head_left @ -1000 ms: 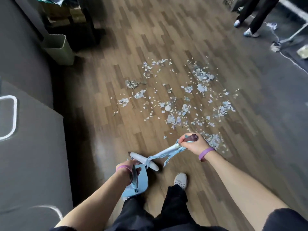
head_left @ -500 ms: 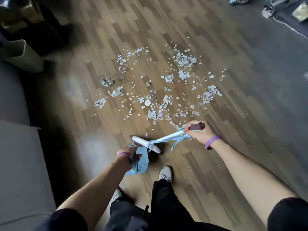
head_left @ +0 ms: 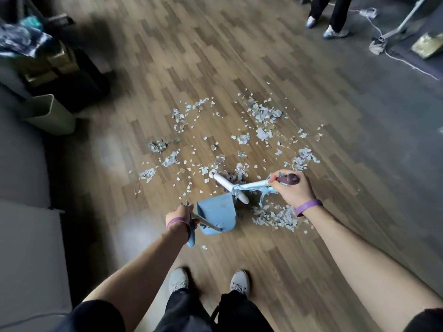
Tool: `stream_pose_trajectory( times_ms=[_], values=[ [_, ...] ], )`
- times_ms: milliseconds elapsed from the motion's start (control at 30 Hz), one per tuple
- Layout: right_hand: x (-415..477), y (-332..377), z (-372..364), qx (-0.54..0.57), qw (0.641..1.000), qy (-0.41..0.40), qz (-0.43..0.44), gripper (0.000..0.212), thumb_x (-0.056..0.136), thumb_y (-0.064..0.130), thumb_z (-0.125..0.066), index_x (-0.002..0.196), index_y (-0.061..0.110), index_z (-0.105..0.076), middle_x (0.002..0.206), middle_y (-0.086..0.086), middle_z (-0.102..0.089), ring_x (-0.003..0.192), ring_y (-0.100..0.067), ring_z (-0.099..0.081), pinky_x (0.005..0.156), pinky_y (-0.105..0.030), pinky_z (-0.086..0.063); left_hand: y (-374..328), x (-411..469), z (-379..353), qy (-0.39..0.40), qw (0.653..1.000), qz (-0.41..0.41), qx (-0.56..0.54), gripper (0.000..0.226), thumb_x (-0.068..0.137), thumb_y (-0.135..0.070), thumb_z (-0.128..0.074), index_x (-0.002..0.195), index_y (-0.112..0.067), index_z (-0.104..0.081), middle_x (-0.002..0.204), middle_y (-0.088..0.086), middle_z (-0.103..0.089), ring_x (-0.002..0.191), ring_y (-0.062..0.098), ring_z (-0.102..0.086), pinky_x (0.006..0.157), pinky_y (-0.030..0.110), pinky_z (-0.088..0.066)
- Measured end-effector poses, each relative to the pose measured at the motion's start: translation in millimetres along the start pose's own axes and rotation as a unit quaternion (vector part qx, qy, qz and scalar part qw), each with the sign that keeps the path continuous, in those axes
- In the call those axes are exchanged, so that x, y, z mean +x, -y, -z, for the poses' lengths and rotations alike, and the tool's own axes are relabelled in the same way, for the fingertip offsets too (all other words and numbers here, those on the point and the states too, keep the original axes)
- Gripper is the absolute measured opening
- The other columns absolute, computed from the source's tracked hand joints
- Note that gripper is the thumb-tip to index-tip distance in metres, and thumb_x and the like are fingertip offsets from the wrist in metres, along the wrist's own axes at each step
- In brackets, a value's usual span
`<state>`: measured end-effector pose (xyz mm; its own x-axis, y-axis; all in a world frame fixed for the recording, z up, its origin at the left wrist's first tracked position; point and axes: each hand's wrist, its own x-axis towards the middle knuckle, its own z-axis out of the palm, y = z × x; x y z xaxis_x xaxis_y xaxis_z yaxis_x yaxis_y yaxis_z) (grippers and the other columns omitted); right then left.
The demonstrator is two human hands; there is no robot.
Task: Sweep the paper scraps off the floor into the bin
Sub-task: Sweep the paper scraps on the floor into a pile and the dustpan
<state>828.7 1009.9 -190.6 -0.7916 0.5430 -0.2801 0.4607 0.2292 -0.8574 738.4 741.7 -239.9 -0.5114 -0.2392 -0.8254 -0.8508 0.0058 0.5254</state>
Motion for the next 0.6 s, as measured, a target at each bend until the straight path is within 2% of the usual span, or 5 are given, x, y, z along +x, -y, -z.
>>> stream_pose_trajectory(
  times_ms=[167,267,367,533,600],
  values=[
    [10,43,-80,0.026,0.999,0.043,0.017,0.024,0.075,-0.002,-0.063,0.063,0.018,-0.07,0.07,0.014,-0.068,0.066,0.01,-0.059,0.066,-0.005,-0.042,-36,21,63,-0.082,0.995,-0.011,-0.056,0.012,0.079,-0.008,-0.064,0.07,-0.005,-0.056,0.062,0.012,-0.053,0.044,0.021,-0.047,0.044,0.02,-0.037],
    [12,68,-146,0.04,0.996,0.077,0.02,0.019,0.076,-0.004,-0.063,0.07,0.012,-0.073,0.067,0.018,-0.067,0.061,0.012,-0.058,0.062,-0.004,-0.042,-61,42,111,-0.119,0.989,-0.015,-0.088,0.021,0.079,-0.01,-0.065,0.063,-0.009,-0.053,0.039,0.006,-0.051,0.026,0.018,-0.046,0.05,0.021,-0.039],
    [17,98,-220,0.042,0.994,0.097,0.01,0.024,0.077,-0.004,-0.062,0.07,0.017,-0.073,0.075,0.014,-0.069,0.066,0.01,-0.06,0.066,-0.004,-0.045,-89,77,164,-0.142,0.984,-0.015,-0.107,0.015,0.082,-0.011,-0.063,0.067,-0.012,-0.059,0.042,0.006,-0.054,0.02,0.014,-0.045,0.053,0.026,-0.043],
    [25,157,-358,0.027,0.991,0.129,-0.008,0.029,0.079,0.004,-0.063,0.068,0.029,-0.072,0.072,0.015,-0.069,0.072,-0.009,-0.064,0.073,-0.029,-0.053,-134,142,260,-0.139,0.981,-0.006,-0.134,0.009,0.085,-0.013,-0.065,0.092,-0.008,-0.063,0.045,0.009,-0.059,0.041,0.023,-0.056,0.05,0.024,-0.042],
    [23,183,-408,0.013,0.989,0.149,-0.005,0.027,0.08,0.007,-0.062,0.071,0.03,-0.072,0.075,0.01,-0.069,0.072,-0.011,-0.064,0.074,-0.03,-0.054,-150,161,296,-0.13,0.979,0.016,-0.159,0.013,0.086,-0.013,-0.064,0.098,-0.007,-0.062,0.069,0.014,-0.064,0.047,0.023,-0.056,0.049,0.024,-0.039]
  ],
)
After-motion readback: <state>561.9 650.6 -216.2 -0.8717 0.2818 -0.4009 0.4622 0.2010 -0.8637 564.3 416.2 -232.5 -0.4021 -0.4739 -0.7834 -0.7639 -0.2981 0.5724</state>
